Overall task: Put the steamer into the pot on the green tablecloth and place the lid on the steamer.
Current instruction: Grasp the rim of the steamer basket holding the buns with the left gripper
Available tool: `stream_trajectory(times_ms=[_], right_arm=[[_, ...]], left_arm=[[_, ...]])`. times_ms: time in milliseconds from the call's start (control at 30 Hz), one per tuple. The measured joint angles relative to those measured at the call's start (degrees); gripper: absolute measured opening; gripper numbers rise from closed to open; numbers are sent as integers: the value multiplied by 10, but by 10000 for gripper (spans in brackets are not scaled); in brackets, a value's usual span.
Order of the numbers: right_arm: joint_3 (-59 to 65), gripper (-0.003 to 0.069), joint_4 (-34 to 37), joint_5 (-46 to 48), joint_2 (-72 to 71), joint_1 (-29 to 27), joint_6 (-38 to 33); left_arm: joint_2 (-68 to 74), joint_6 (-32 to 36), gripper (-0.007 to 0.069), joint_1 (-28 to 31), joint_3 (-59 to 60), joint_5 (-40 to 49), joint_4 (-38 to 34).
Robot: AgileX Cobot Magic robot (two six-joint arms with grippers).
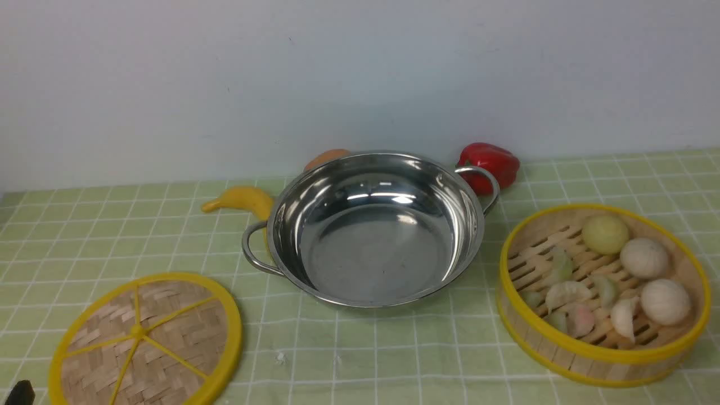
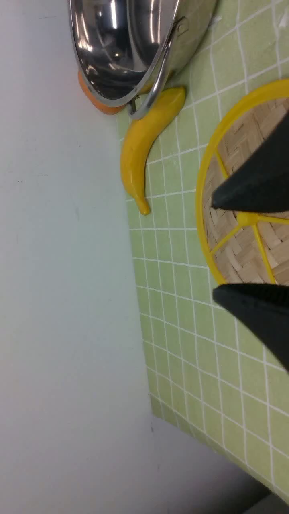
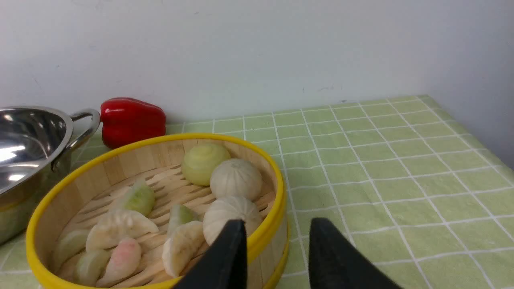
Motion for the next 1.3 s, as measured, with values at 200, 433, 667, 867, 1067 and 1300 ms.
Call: stream_trajectory(times_ms=[200,433,667,867,1067,1300], right_arm=[[0,240,0,0,0,0,0],[0,240,0,0,0,0,0],[0,240,0,0,0,0,0],[0,240,0,0,0,0,0],[0,240,0,0,0,0,0],[0,240,94,-66,0,0,38]], left_arm=[[0,0,243,0,0,0,0],[0,0,243,0,0,0,0],[0,0,243,0,0,0,0],[0,0,243,0,0,0,0],[0,-3,243,0,0,0,-3],[0,-104,243,0,0,-31,-135]])
